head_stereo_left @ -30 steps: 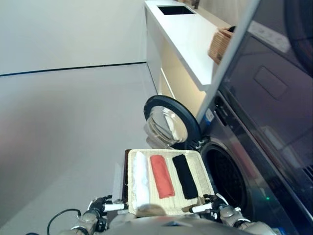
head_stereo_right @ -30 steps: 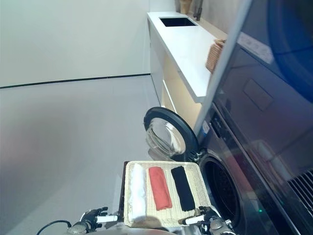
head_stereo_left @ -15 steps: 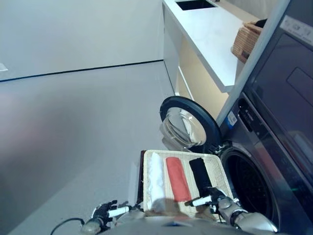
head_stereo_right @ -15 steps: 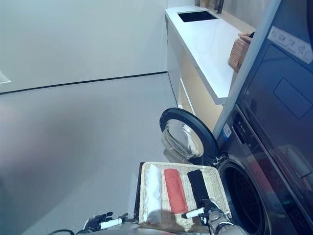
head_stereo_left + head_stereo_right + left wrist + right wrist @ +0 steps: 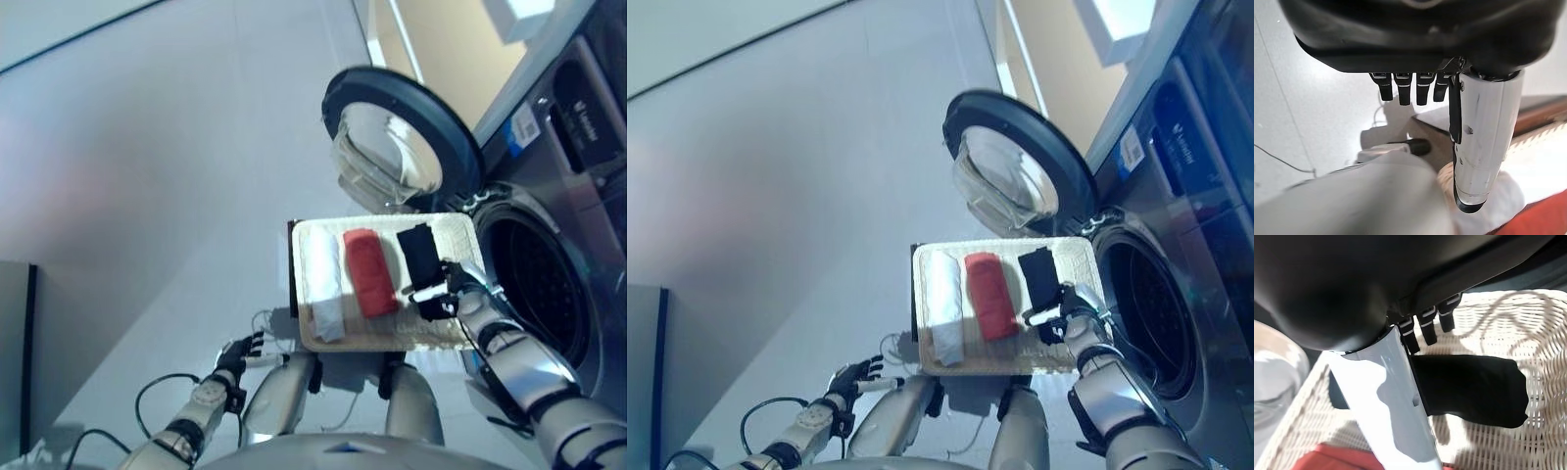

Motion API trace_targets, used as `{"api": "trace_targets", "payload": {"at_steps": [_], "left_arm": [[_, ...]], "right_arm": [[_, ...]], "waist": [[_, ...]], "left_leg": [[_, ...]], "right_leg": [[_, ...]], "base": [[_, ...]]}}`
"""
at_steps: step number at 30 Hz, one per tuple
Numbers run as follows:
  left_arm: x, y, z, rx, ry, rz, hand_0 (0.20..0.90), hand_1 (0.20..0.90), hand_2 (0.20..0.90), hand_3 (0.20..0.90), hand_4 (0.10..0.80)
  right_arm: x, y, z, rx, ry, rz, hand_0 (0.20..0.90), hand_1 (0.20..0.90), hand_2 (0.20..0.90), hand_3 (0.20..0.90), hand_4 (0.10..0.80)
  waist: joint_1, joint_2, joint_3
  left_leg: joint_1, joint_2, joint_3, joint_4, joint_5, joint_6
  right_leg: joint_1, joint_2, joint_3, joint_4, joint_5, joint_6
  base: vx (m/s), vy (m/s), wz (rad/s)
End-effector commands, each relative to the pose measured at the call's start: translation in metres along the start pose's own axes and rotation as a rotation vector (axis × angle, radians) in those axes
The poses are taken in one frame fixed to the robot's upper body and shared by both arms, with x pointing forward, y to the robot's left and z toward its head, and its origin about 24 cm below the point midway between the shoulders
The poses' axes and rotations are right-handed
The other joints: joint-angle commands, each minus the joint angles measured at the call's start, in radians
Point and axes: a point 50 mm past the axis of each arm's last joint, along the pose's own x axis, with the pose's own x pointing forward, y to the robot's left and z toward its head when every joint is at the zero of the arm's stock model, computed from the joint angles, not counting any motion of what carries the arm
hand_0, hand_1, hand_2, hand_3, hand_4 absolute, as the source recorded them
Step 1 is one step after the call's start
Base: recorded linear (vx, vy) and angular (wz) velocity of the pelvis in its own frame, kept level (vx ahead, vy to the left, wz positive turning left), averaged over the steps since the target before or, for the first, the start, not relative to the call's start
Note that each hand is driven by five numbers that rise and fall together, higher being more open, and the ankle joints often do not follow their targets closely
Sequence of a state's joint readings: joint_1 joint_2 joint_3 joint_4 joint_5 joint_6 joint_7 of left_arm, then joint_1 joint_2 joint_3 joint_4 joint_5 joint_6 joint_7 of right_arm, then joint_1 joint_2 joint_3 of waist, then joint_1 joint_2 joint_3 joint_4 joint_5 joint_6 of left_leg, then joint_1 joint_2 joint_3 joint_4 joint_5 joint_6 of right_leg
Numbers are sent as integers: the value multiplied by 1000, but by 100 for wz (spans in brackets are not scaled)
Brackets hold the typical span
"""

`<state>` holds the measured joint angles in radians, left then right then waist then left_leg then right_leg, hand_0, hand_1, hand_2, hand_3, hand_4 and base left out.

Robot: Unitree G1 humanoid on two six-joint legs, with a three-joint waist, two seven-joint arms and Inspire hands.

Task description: Pick up the clothes and place them into the washing machine

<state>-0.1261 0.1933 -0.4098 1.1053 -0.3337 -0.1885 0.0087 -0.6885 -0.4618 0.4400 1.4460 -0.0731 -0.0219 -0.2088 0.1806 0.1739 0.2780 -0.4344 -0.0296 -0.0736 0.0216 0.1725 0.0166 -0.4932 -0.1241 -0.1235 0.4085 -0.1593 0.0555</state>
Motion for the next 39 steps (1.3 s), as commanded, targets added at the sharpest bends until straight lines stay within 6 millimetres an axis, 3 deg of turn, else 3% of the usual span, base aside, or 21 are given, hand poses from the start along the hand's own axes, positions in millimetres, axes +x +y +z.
{"api": "trace_targets", "payload": {"at_steps": [1, 7, 12, 17, 22, 24, 26, 27, 30, 38, 39], "left_arm": [[2, 10, 15, -46, -68, 62, 900, 900, 900, 900, 800], [6, 10, 43, -121, -179, 86, 900, 900, 900, 900, 800], [6, 6, 52, -142, -228, 77, 900, 900, 900, 900, 800], [6, 5, 57, -143, -247, 78, 900, 900, 900, 900, 800], [7, 8, 56, -138, -237, 107, 900, 900, 900, 900, 800], [8, 8, 57, -143, -240, 112, 900, 900, 900, 900, 800], [8, 9, 59, -139, -244, 114, 900, 900, 900, 900, 800], [8, 9, 62, -136, -253, 116, 900, 900, 900, 900, 800], [9, 8, 68, -131, -275, 112, 900, 900, 900, 900, 800], [7, -1, 94, -138, -378, 73, 900, 900, 900, 900, 800], [7, -3, 95, -132, -384, 66, 900, 900, 900, 900, 800]], "right_arm": [[6, -54, 14, -45, -49, -195, 900, 900, 900, 900, 800], [5, -88, 39, -44, -116, -334, 900, 900, 900, 900, 800], [3, -107, 53, -33, -144, -403, 900, 900, 900, 900, 800], [2, -106, 61, -40, -167, -412, 900, 900, 900, 900, 800], [2, -90, 72, -67, -203, -385, 900, 900, 900, 900, 800], [2, -83, 73, -87, -208, -366, 842, 842, 842, 842, 759], [2, -80, 76, -97, -215, -358, 853, 853, 853, 853, 767], [2, -76, 78, -110, -221, -347, 900, 900, 900, 900, 800], [2, -72, 81, -134, -229, -340, 900, 900, 900, 900, 800], [0, -101, 89, -214, -223, -426, 900, 900, 900, 900, 800], [0, -110, 83, -242, -197, -447, 900, 900, 900, 900, 800]], "waist": [[3, -27, 20], [-3, -25, 75], [0, -25, 88], [5, -29, 102], [10, -43, 114], [16, -46, 114], [19, -47, 117], [24, -49, 122], [37, -46, 135], [78, -3, 181], [82, 10, 189]], "left_leg": [[-64, -11, -2, 89, -68, -55], [-180, -21, 7, 162, -83, -59], [-230, -24, 6, 173, -85, -60], [-258, -27, 7, 169, -82, -59], [-281, -36, -3, 162, -76, -59], [-289, -40, -7, 158, -73, -58], [-295, -42, -11, 158, -72, -59], [-306, -45, -15, 159, -71, -59], [-330, -54, -24, 165, -69, -59], [-421, -82, -58, 202, -61, -64], [-436, -95, -66, 224, -94, -68]], "right_leg": [[89, -37, 0, -264, 218, 49], [-23, -33, 13, -209, 211, 40], [-69, -36, 14, -203, 212, 36], [-86, -40, 13, -216, 222, 38], [-92, -49, 5, -241, 236, 42], [-93, -51, -1, -247, 237, 42], [-94, -54, -5, -248, 238, 43], [-98, -56, -11, -248, 239, 43], [-114, -60, -22, -241, 236, 42], [-218, -79, -45, -129, 198, 39], [-236, -92, -43, -79, 149, 43]], "base": [[-43, 12, -9], [-14, 18, -4], [9, 23, 0], [10, 18, 0], [7, 6, 1], [14, 1, 7], [9, -5, 10], [-1, -15, 15], [-16, -8, 15], [-36, -8, 18], [64, -4, 31]]}}
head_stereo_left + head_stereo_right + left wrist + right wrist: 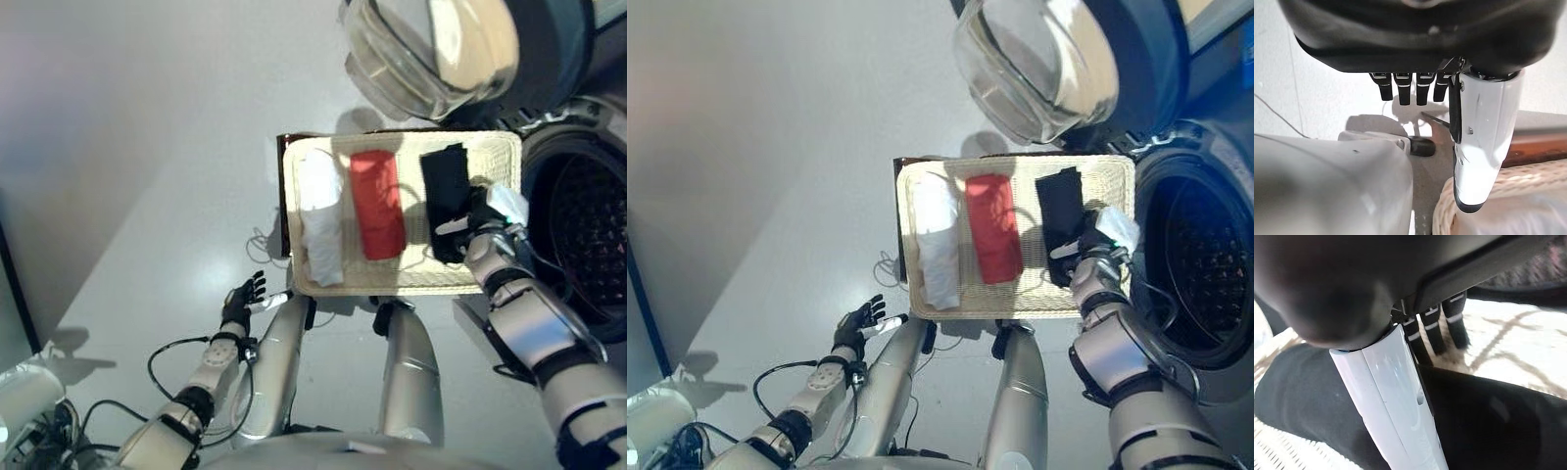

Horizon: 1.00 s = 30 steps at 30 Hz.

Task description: Pick up the clothes and place them into the washing machine

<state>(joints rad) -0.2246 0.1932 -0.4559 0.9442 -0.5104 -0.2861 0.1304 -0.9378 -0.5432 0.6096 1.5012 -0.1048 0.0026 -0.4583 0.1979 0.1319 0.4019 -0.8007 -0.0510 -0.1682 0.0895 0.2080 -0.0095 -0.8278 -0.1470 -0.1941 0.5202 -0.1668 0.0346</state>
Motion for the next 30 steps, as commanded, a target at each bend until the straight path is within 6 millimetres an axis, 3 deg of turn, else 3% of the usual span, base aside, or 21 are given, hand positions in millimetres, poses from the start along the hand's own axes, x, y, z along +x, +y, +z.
{"api": "trace_targets", "payload": {"at_steps": [1, 2, 4, 13, 22, 25, 30], "left_arm": [[4, 3, 16, 18, -67, 6, 900, 900, 900, 900, 800], [4, 0, 17, 21, -72, -5, 900, 900, 900, 900, 800], [3, -1, 14, 25, -65, -8, 900, 900, 900, 900, 800], [-1, 0, -3, 53, 0, 13, 900, 900, 900, 900, 800], [-6, 1, -15, 66, 42, 13, 900, 900, 900, 900, 800], [-10, 8, -26, 72, 86, 37, 900, 900, 900, 900, 800], [-14, 17, -35, 53, 112, 74, 900, 900, 900, 900, 800]], "right_arm": [[9, -22, 19, -92, -93, -10, 840, 840, 840, 840, 757], [12, -29, 17, -118, -87, -31, 807, 807, 807, 807, 733], [13, -33, 15, -154, -81, -45, 200, 200, 200, 200, 300], [10, -26, 5, -162, -65, -48, 200, 200, 200, 200, 300], [6, -17, -21, -76, 20, -19, 200, 200, 200, 200, 300], [-2, -1, -40, 93, 102, 16, 200, 200, 200, 200, 300], [-12, 16, -49, 529, 206, 4, 200, 200, 200, 200, 300]], "waist": [[65, 52, 64], [74, 70, 72], [80, 83, 77], [68, 89, 71], [41, 74, 36], [21, 56, 11], [-7, 30, -18]], "left_leg": [[-70, -74, 29, 157, -130, -42], [-84, -82, 22, 163, -127, -42], [-94, -87, 21, 165, -122, -42], [-44, -81, 34, 126, -104, -44], [30, -65, 59, 95, -78, -37], [80, -57, 73, 84, -88, -35], [135, -46, 90, 64, -97, -29]], "right_leg": [[98, -69, 28, -190, 156, 64], [78, -77, 28, -163, 148, 63], [66, -83, 30, -151, 145, 60], [107, -90, 38, -200, 168, 66], [185, -85, 45, -279, 232, 67], [240, -83, 52, -314, 243, 70], [298, -78, 60, -362, 256, 76]], "base": [[39, 21, 37], [-35, 48, 41], [-28, 71, 29], [10, 51, 1], [-1, 42, -12], [60, 6, -8], [42, -20, -18]]}}
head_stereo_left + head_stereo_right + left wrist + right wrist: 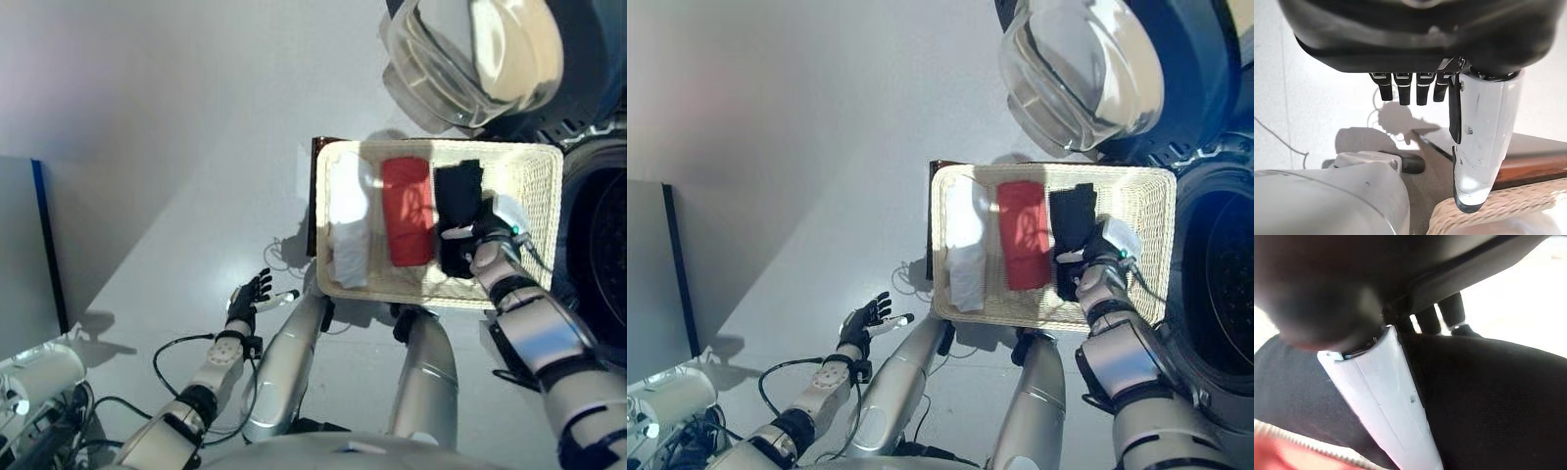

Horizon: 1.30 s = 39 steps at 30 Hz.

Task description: Pick up the clothes and place them into the washing machine

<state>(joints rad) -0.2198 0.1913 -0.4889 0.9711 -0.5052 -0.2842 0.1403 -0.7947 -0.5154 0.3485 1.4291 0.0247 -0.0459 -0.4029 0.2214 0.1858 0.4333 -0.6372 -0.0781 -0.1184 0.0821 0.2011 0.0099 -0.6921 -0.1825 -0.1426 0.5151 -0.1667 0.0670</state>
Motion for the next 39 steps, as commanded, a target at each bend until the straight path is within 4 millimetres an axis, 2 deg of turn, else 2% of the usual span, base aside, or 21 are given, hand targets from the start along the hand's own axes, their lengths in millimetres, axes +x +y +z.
{"api": "trace_targets", "payload": {"at_steps": [1, 2, 4, 5, 7, 8, 10, 13, 15, 18, 20, 23, 27, 28, 30, 31, 34, 35, 37, 38, 39], "left_arm": [[-11, 19, -27, 15, 78, 81, 900, 900, 900, 900, 800], [-12, 20, -27, 14, 72, 82, 900, 900, 900, 900, 800], [-12, 21, -27, 14, 70, 86, 900, 900, 900, 900, 800], [-13, 21, -26, 12, 61, 85, 900, 900, 900, 900, 800], [-14, 21, -27, 12, 59, 83, 900, 900, 900, 900, 800], [-14, 21, -26, 7, 46, 79, 900, 900, 900, 900, 800], [-13, 20, -24, 11, 38, 77, 900, 900, 900, 900, 800], [-13, 18, -23, 2, 29, 83, 900, 900, 900, 900, 800], [-13, 14, -22, -22, 13, 88, 900, 900, 900, 900, 800], [-13, 14, -22, -34, 12, 96, 900, 900, 900, 900, 800], [-13, 14, -23, -46, 15, 103, 900, 900, 900, 900, 800], [-14, 15, -23, -61, 15, 103, 900, 900, 900, 900, 800], [-17, 21, -27, -78, 22, 121, 900, 900, 900, 900, 800], [-17, 20, -27, -79, 21, 121, 900, 900, 900, 900, 800], [-17, 24, -28, -68, 28, 132, 900, 900, 900, 900, 800], [-18, 29, -33, -53, 49, 147, 900, 900, 900, 900, 800], [-19, 31, -33, -61, 52, 151, 900, 900, 900, 900, 800], [-19, 31, -33, -61, 52, 151, 900, 900, 900, 900, 800], [-18, 34, -29, -71, 37, 148, 900, 900, 900, 900, 800], [-19, 37, -31, -63, 46, 152, 900, 900, 900, 900, 800], [-19, 38, -32, -51, 58, 152, 900, 900, 900, 900, 800]], "right_arm": [[4, -24, -18, 249, 55, -105, 200, 200, 200, 200, 300], [3, -20, -19, 353, 71, -101, 200, 200, 200, 200, 300], [1, -18, -24, 403, 102, -109, 200, 200, 200, 200, 300], [0, -15, -29, 584, 155, -127, 200, 200, 200, 200, 300], [-2, -13, -32, 640, 178, -137, 200, 200, 200, 200, 300], [-5, -5, -32, 798, 198, -137, 200, 200, 200, 200, 300], [-7, 0, -30, 969, 209, -173, 200, 200, 200, 200, 300], [-12, 5, -29, 1092, 217, -214, 200, 200, 200, 200, 300], [-18, 13, -27, 1298, 229, -273, 200, 200, 200, 200, 300], [-20, 9, -27, 1441, 236, -349, 200, 200, 200, 200, 300], [-17, -5, -20, 1552, 214, -436, 200, 200, 200, 200, 300], [-11, -28, -14, 1590, 170, -514, 200, 200, 200, 200, 300], [-2, -71, 7, 1553, 25, -582, 200, 200, 200, 200, 300], [-2, -72, 8, 1552, 23, -582, 200, 200, 200, 200, 300], [2, -97, 21, 1517, -57, -607, 200, 200, 200, 200, 300], [4, -117, 32, 1512, -128, -630, 200, 200, 200, 200, 300], [1, -140, 45, 1503, -224, -678, 200, 200, 200, 200, 300], [1, -140, 45, 1503, -224, -678, 200, 200, 200, 200, 300], [-5, -156, 60, 1516, -311, -709, 200, 200, 200, 200, 300], [-9, -173, 70, 1515, -384, -736, 200, 200, 200, 200, 300], [-10, -179, 74, 1496, -404, -747, 200, 200, 200, 200, 300]], "waist": [[-32, -27, -52], [-37, -29, -56], [-38, -31, -59], [-40, -30, -66], [-42, -30, -68], [-50, -32, -73], [-60, -32, -76], [-70, -34, -78], [-89, -31, -81], [-98, -31, -83], [-106, -25, -87], [-112, -10, -90], [-118, 2, -80], [-116, 2, -80], [-114, 2, -73], [-117, -6, -70], [-125, -15, -65], [-125, -15, -66], [-134, -18, -57], [-137, -25, -56], [-138, -26, -54]], "left_leg": [[-20, -16, 41, 67, -91, -48], [-12, -13, 45, 62, -91, -49], [-4, -10, 46, 57, -91, -49], [12, -9, 49, 53, -94, -48], [17, -9, 50, 52, -96, -47], [25, -7, 53, 48, -97, -46], [35, -4, 54, 37, -96, -46], [45, -3, 58, 24, -93, -46], [52, 2, 61, 7, -87, -50], [52, 2, 63, 5, -88, -51], [42, -1, 65, 10, -90, -52], [29, -4, 70, 25, -99, -49], [-7, -1, 94, 83, -125, -41], [-10, 0, 96, 86, -127, -40], [-37, 10, 112, 142, -152, -36], [-61, 18, 113, 191, -173, -28], [-112, 29, 113, 293, -212, -17], [-114, 29, 113, 294, -213, -17], [-151, 33, 104, 380, -247, -8], [-179, 35, 88, 494, -327, 2], [-200, 42, 88, 550, -351, 9]], "right_leg": [[171, -42, 8, -366, 259, 44], [180, -42, 10, -376, 263, 45], [188, -41, 9, -383, 263, 44], [204, -39, 10, -395, 265, 45], [211, -39, 13, -400, 267, 46], [218, -37, 16, -407, 269, 46], [221, -34, 21, -414, 270, 49], [226, -33, 22, -423, 274, 51], [226, -32, 26, -434, 280, 52], [226, -31, 32, -440, 280, 52], [217, -31, 41, -439, 280, 51], [195, -29, 58, -422, 269, 47], [137, -13, 91, -375, 256, 38], [133, -12, 93, -371, 255, 38], [94, -1, 106, -332, 247, 33], [64, 13, 121, -295, 236, 28], [7, 36, 139, -208, 200, 16], [5, 36, 140, -207, 200, 16], [-37, 55, 152, -121, 162, 0], [-70, 76, 164, -15, 89, -12], [-95, 85, 165, 37, 67, -19]], "base": [[29, -34, -10], [28, -32, -7], [23, -24, -10], [16, -12, -12], [14, -17, -18], [9, -12, -17], [4, -10, -9], [4, 6, -16], [-1, 6, -3], [-7, 0, -4], [-11, 0, -2], [-26, 33, -3], [-35, 43, -20], [-38, 33, -35], [-43, 16, -39], [-51, -31, -35], [-26, -53, -28], [-28, -57, -21], [11, -73, -20], [63, -83, -22], [82, -100, -20]]}}
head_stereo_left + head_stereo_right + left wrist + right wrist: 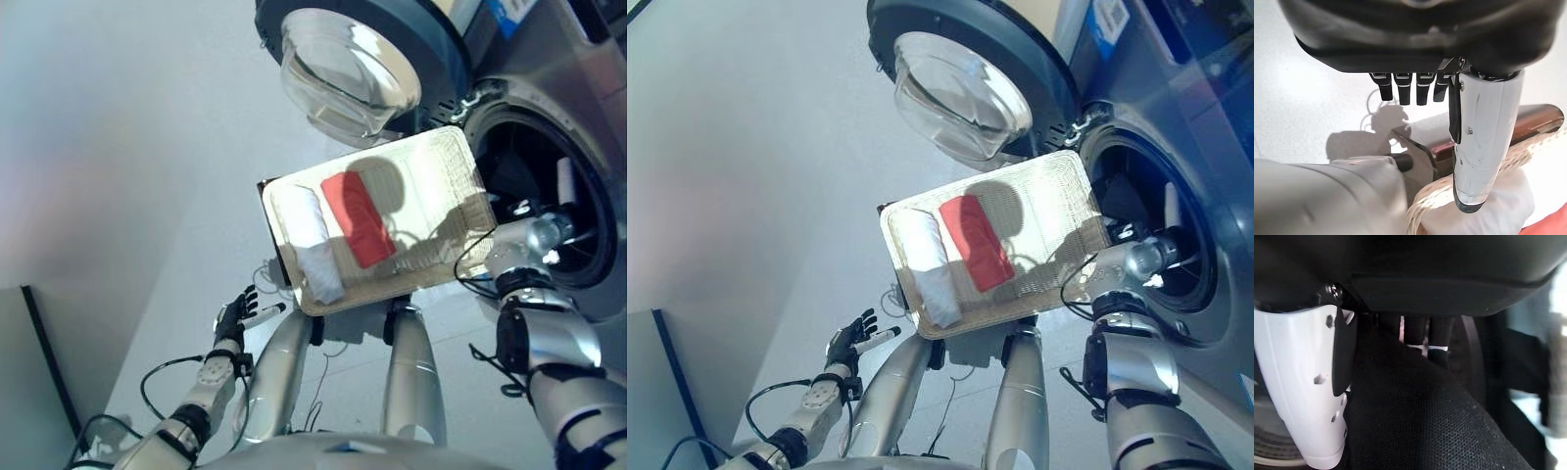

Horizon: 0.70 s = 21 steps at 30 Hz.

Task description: Pick up the clothes and place them into the washing machine

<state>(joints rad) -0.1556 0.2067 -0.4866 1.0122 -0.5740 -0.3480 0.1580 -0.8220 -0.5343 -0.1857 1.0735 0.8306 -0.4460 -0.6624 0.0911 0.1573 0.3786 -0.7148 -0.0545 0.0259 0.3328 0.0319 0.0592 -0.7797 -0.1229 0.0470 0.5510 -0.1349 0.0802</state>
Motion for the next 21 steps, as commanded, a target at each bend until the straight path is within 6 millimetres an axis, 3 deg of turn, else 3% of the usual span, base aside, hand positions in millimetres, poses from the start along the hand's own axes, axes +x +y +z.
{"api": "trace_targets", "payload": {"at_steps": [1, 5, 8, 9, 10, 12, 14, 15, 16, 21], "left_arm": [[-3, 22, -7, 12, 18, 68, 900, 900, 900, 900, 800], [-4, 27, -11, 3, 37, 89, 900, 900, 900, 900, 800], [-5, 30, -10, 7, 30, 91, 900, 900, 900, 900, 800], [-5, 30, -10, 5, 29, 89, 900, 900, 900, 900, 800], [-7, 32, -10, 17, 24, 84, 900, 900, 900, 900, 800], [-8, 30, -9, 30, 12, 67, 900, 900, 900, 900, 800], [-9, 29, -12, 35, 19, 63, 900, 900, 900, 900, 800], [-11, 27, -15, 44, 24, 53, 900, 900, 900, 900, 800], [-13, 25, -17, 37, 31, 49, 900, 900, 900, 900, 800], [-14, 18, -26, 10, 70, 35, 900, 900, 900, 900, 800]], "right_arm": [[10, 29, 95, 101, -378, 98, 200, 200, 200, 200, 300], [7, 38, 115, 128, -440, 114, 200, 200, 200, 200, 300], [5, 50, 151, 124, -555, 103, 200, 200, 200, 200, 300], [4, 51, 152, 122, -558, 103, 200, 200, 200, 200, 300], [6, 54, 183, 89, -648, 77, 200, 200, 200, 200, 300], [7, 58, 208, 51, -708, 69, 200, 200, 200, 200, 300], [8, 59, 220, 6, -736, 65, 200, 200, 200, 200, 300], [12, 57, 229, -20, -734, 59, 458, 458, 458, 458, 484], [12, 60, 232, -31, -724, 94, 900, 900, 900, 900, 800], [24, 59, 198, -28, -558, 166, 900, 900, 900, 900, 800]], "waist": [[-6, 3, 0], [-12, 1, -4], [-13, 14, -9], [-13, 16, -9], [-7, 25, -15], [-3, 38, -26], [-1, 50, -34], [3, 65, -47], [1, 74, -56], [2, 97, -63]], "left_leg": [[-143, 26, -59, 352, -212, -36], [-181, 38, -63, 450, -264, -29], [-215, 39, -63, 501, -298, -32], [-217, 39, -63, 502, -299, -32], [-235, 37, -55, 506, -303, -38], [-256, 35, -43, 509, -305, -46], [-266, 36, -33, 503, -305, -53], [-271, 32, -19, 496, -305, -61], [-271, 29, -10, 481, -302, -65], [-248, 24, 29, 423, -285, -64]], "right_leg": [[-30, 32, -25, 55, 8, -36], [-72, 43, -35, 147, -42, -46], [-117, 42, -37, 218, -83, -55], [-119, 42, -37, 220, -84, -55], [-144, 35, -39, 241, -90, -56], [-170, 23, -34, 253, -89, -51], [-186, 13, -28, 255, -89, -47], [-200, -1, -20, 259, -91, -42], [-211, -6, -12, 260, -90, -39], [-207, -15, 11, 222, -64, -34]], "base": [[-9, -60, -15], [8, -61, -16], [-2, -41, -4], [0, 0, 0], [0, 0, 0], [-27, 20, 2], [3, 27, 2], [30, 76, 12], [45, 115, 17], [44, 86, -4]]}}
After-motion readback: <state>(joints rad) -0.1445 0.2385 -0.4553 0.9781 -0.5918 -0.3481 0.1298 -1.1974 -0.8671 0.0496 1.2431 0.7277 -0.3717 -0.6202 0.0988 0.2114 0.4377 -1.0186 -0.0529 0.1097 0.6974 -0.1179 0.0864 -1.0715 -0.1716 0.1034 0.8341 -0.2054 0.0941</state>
